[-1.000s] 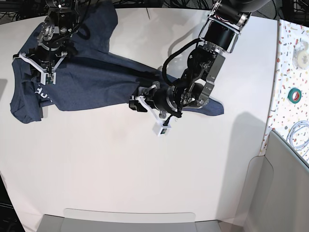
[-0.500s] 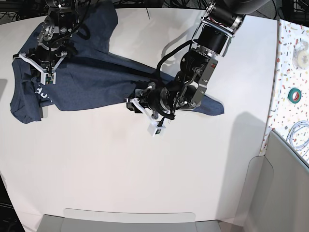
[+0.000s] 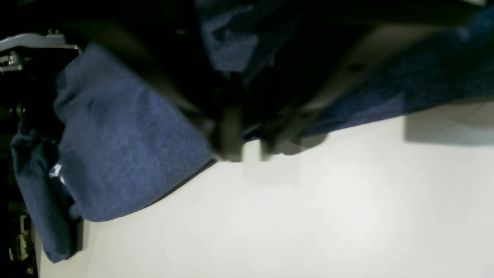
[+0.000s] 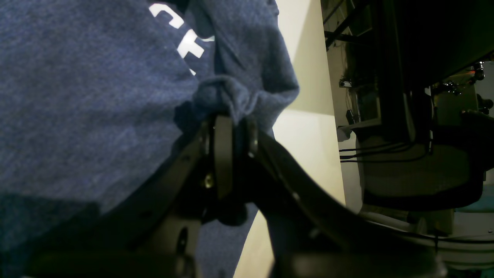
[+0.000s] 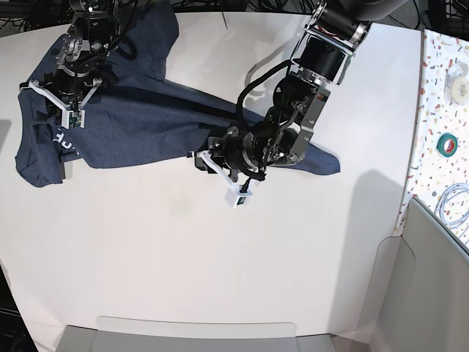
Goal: Layout the t-shirt on the table in an organized manner, then fold the t-shirt properly
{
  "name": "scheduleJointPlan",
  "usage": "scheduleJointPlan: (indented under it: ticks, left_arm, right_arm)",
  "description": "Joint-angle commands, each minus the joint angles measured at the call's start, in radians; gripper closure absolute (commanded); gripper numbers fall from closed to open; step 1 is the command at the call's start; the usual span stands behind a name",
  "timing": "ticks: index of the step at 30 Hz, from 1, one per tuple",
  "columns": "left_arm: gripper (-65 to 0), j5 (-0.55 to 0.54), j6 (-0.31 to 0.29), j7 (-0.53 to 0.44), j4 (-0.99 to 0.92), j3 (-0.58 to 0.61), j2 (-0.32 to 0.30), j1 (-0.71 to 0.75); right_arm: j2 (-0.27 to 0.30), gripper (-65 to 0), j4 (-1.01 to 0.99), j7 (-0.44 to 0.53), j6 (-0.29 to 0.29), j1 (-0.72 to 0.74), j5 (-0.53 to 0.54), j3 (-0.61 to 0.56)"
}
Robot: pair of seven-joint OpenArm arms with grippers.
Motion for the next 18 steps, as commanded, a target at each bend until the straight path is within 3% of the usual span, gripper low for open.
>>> scheduleJointPlan:
  ticks: [1, 3, 6, 15, 18]
  left_arm:
    - [-16.3, -0.013, -0.002, -0.009, 0.017, -0.007, 0.024, -0.021]
    - [-25.5, -0.012, -0.001, -0.009, 0.015, -0.009, 0.032, -0.011]
    - [-31.8, -0.012, -0.001, -0.009, 0.015, -0.009, 0.033, 0.002]
    - [-31.9, -0.010, -0.007, -0.007, 0.014, 0.002, 0.032, 0.005]
    - [-26.2, -0.007, -0.008, -0.007, 0.014, 0.002, 0.029, 0.005]
  right_arm:
    - [0.010, 0.0, 0.015, 0.017, -0.014, 0.003, -0.017, 0.002]
    - [0.010, 0.0, 0.015, 0.017, -0.014, 0.003, -0.017, 0.002]
    - [0.010, 0.0, 0.015, 0.017, -0.014, 0.003, -0.017, 0.002]
    - [0.010, 0.0, 0.014, 0.017, -0.014, 0.005, -0.017, 0.002]
    - [0.010, 0.0, 0.014, 0.017, -0.014, 0.005, -0.017, 0.002]
